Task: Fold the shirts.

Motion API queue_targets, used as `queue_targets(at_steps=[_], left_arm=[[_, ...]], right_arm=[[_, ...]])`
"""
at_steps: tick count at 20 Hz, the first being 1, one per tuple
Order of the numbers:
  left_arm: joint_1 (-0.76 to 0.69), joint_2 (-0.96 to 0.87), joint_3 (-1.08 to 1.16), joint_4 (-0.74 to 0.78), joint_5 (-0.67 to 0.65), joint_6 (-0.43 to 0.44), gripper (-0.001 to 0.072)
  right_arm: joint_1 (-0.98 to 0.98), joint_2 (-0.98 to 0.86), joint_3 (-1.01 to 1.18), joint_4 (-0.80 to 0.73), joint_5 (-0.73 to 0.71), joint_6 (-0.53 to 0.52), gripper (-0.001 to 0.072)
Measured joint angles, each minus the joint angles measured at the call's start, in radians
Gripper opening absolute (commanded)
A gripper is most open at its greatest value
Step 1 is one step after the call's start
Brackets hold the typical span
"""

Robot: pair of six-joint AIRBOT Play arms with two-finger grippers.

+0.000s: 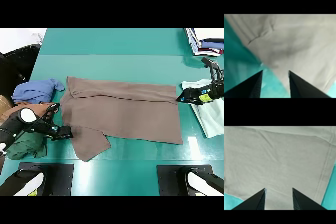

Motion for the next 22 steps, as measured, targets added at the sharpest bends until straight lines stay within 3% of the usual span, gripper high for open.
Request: queue_targets(at_steps=[3,4,5,11,17,22], left_arm=[[-0.001,0.003,-0.039,-0.066,0.05,-0.001,0.036],[0.0,0.003,-0.048,-0.079,0.063,-0.001,0.0159],[-0.002,0.002,-0.055,-0.081,0.081,-0.001,0.0032],[0.0,0.05,-0.043,-0.09,0.081,0.019,0.0023],[0.0,0.195,-0.025,-0.099,0.018,0.025,0.0023],[0.0,0.224,-0.022,-0.101,0.009,0.026,0.0023]], right_arm=[[0.0,0.003,-0.002,0.003,0.0,0.0,0.0385],[0.001,0.003,-0.003,0.005,0.001,0.0,0.0385],[0.001,0.004,-0.003,0.005,0.005,0.0,0.0385],[-0.076,0.015,-0.032,-0.032,0.085,0.0,0.0385],[-0.313,0.06,-0.316,-0.15,0.121,0.0,0.0388],[-0.396,0.014,-0.513,-0.082,0.06,-0.013,0.0388]])
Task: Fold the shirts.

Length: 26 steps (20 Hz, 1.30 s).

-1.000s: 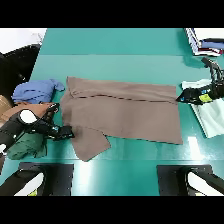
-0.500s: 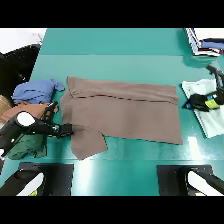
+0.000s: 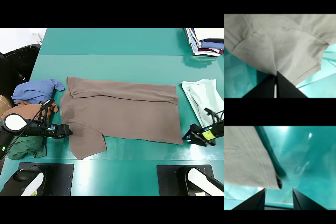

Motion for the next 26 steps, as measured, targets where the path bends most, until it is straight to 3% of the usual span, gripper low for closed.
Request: queue_targets(at_steps=[2,3,4,6,7,13,18,21,26], left_arm=[[0.0,0.003,0.0,-0.001,0.0,0.0,0.0024],[0.0,0.004,0.0,-0.001,0.0,0.0,0.0024],[0.0,0.005,0.0,0.0,-0.002,0.001,0.0023],[0.0,0.006,0.008,0.015,-0.019,0.0,0.0022],[0.0,0.008,0.017,0.033,-0.037,-0.002,0.0022],[0.0,0.157,0.078,0.174,-0.229,-0.091,0.0022],[0.0,0.283,0.113,0.167,-0.403,-0.159,0.0022],[0.0,0.245,0.145,0.16,-0.354,-0.159,0.0023],[-0.001,-0.026,0.257,0.175,-0.135,-0.072,0.0024]], right_arm=[[0.022,-0.024,-0.03,0.032,-0.034,-0.004,0.0386],[0.039,-0.033,-0.038,0.049,-0.036,-0.004,0.0348],[0.058,-0.04,-0.045,0.061,-0.04,-0.003,0.0252],[0.094,-0.04,-0.054,0.066,-0.066,-0.004,0.0135],[0.111,-0.03,-0.057,0.064,-0.08,-0.005,0.0016],[0.157,0.135,-0.025,-0.039,-0.017,-0.006,0.0016],[0.164,0.302,0.064,-0.107,0.094,-0.007,0.0015],[0.178,0.302,0.149,-0.117,0.104,-0.007,0.0015],[0.288,0.106,0.329,-0.122,0.017,0.004,0.0016]])
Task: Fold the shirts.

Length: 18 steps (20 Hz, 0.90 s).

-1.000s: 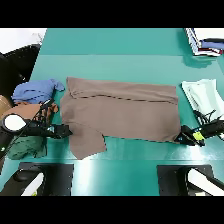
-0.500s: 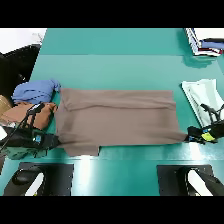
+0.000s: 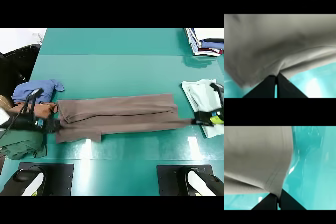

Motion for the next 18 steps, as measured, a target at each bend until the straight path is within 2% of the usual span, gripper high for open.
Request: queue_targets(at_steps=[6,7,8,9,10,11,13,14,16,17,18], left_arm=[[0.0,-0.397,0.232,0.007,0.188,0.109,0.0025],[0.0,-0.442,0.263,0.007,0.211,0.119,0.0026],[0.0,-0.479,0.291,0.008,0.229,0.128,0.0103],[0.0,-0.502,0.314,0.008,0.245,0.134,0.0346],[0.0,-0.521,0.333,0.009,0.261,0.138,0.0488],[0.001,-0.536,0.352,0.011,0.264,0.139,0.0508],[0.0,-0.553,0.392,0.009,0.26,0.14,0.05],[-0.001,-0.558,0.414,0.008,0.24,0.14,0.0463],[0.0,-0.564,0.447,0.006,0.196,0.141,0.0113],[0.002,-0.566,0.457,0.003,0.172,0.142,0.0023],[0.001,-0.567,0.465,-0.003,0.156,0.143,0.0025]], right_arm=[[0.092,-0.337,0.247,-0.001,-0.072,0.024,0.0018],[0.098,-0.386,0.286,0.002,-0.077,0.025,0.0039],[0.1,-0.427,0.322,0.013,-0.078,0.027,0.0203],[0.1,-0.467,0.36,0.034,-0.084,0.027,0.0401],[0.094,-0.499,0.391,0.063,-0.085,0.026,0.0422],[0.085,-0.529,0.424,0.097,-0.085,0.02,0.043],[0.058,-0.567,0.47,0.165,-0.085,0.004,0.043],[0.04,-0.576,0.481,0.193,-0.082,-0.005,0.0431],[-0.004,-0.575,0.471,0.226,-0.067,-0.023,0.0433],[-0.027,-0.568,0.451,0.237,-0.062,-0.035,0.0487],[-0.052,-0.558,0.426,0.249,-0.056,-0.047,0.0564]])
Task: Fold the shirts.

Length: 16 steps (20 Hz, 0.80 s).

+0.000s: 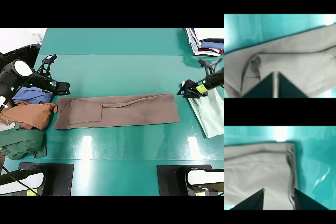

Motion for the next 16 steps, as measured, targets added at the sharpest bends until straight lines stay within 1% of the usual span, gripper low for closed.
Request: queue_targets(at_steps=[1,4,8,9,10,11,12,13,16], left_arm=[[0.0,-0.001,0.005,-0.01,-0.014,-0.001,0.0025],[-0.003,-0.003,0.012,-0.05,-0.032,0.0,0.0025],[-0.042,-0.003,0.015,-0.086,-0.036,-0.004,0.0024],[-0.058,-0.003,0.015,-0.09,-0.032,-0.009,0.0024],[-0.077,-0.003,0.015,-0.092,-0.026,-0.017,0.0024],[-0.095,-0.005,0.015,-0.095,-0.017,-0.024,0.0024],[-0.116,-0.009,0.015,-0.097,-0.006,-0.032,0.0024],[-0.136,-0.015,0.016,-0.1,0.01,-0.042,0.0024],[-0.203,-0.059,0.019,-0.127,0.074,-0.07,0.0023]], right_arm=[[-0.027,0.006,-0.032,0.01,0.002,-0.012,0.0599],[-0.094,0.007,-0.137,0.033,0.0,-0.044,0.0599],[-0.111,-0.032,-0.241,0.146,-0.035,-0.107,0.0585],[-0.1,-0.043,-0.253,0.177,-0.037,-0.122,0.0485],[-0.084,-0.059,-0.263,0.209,-0.043,-0.132,0.0368],[-0.069,-0.07,-0.266,0.22,-0.052,-0.144,0.0192],[-0.051,-0.079,-0.266,0.225,-0.067,-0.156,0.0085],[-0.035,-0.084,-0.262,0.229,-0.072,-0.166,0.0019],[0.0,-0.061,-0.229,0.251,-0.077,-0.183,0.0016]])
